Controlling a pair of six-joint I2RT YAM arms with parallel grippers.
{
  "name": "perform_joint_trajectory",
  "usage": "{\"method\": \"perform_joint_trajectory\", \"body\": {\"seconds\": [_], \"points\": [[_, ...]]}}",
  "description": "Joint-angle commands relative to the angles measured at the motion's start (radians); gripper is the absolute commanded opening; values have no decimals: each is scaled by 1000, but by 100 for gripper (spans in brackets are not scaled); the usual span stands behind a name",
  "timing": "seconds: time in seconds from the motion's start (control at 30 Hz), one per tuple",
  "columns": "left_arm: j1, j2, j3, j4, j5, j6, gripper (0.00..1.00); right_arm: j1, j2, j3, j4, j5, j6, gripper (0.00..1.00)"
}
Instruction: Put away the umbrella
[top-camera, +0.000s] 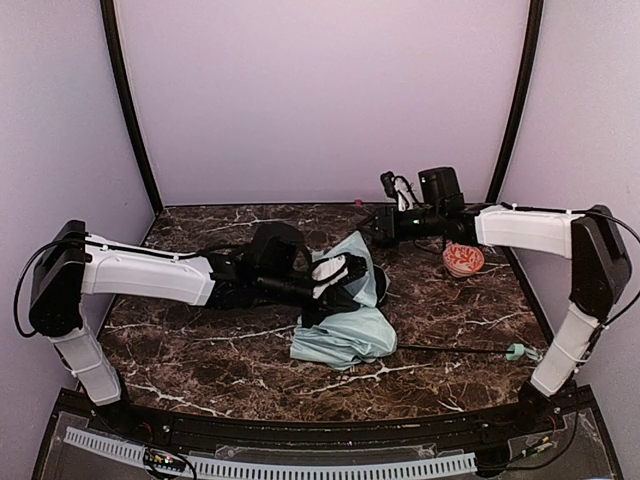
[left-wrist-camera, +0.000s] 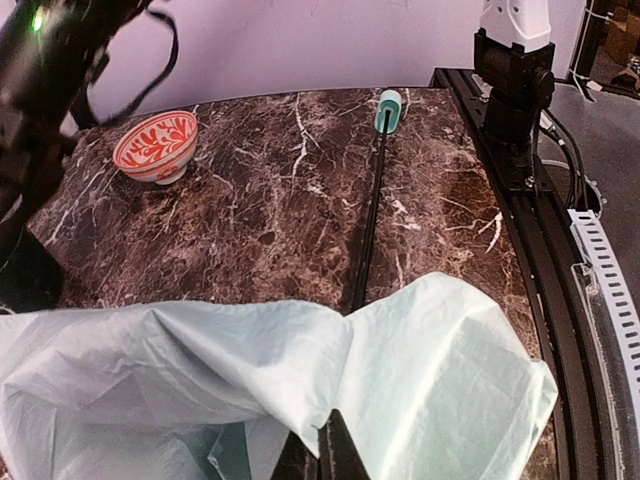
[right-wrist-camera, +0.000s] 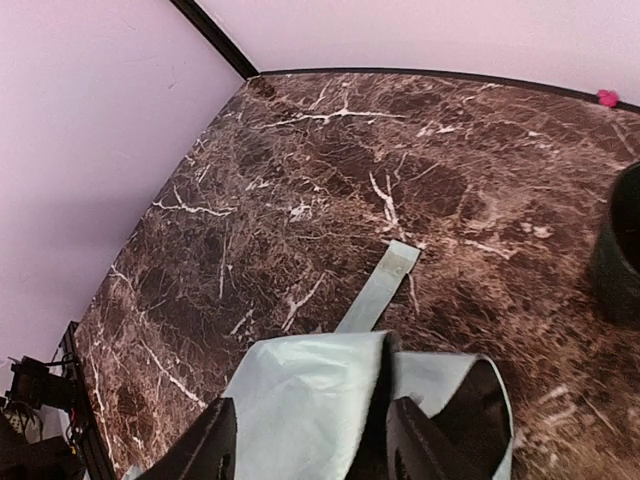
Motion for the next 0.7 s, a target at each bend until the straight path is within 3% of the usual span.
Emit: {"method": "perform_joint_trajectory", "body": {"seconds": [0.0,0.2,0.33,0.47,0.67], "points": [[-3,-3,13,21,-44,-13,0,-2,-167,38,-269,115,-134,54],[-3,-12,-11,52,-33,-1,0,-2,-270,-144,-334,-94,-34,55],[-2,-13,-14,51,-39,2,0,10,-293,-260,-191,-261,110,55],[-3,-12,-16,48,-50,-1,0,33,-314,-297,-148,-308,169,56],[-3,7,-8,45,-44,-1,0,54,-349,-401,108,-400,331,57]]}}
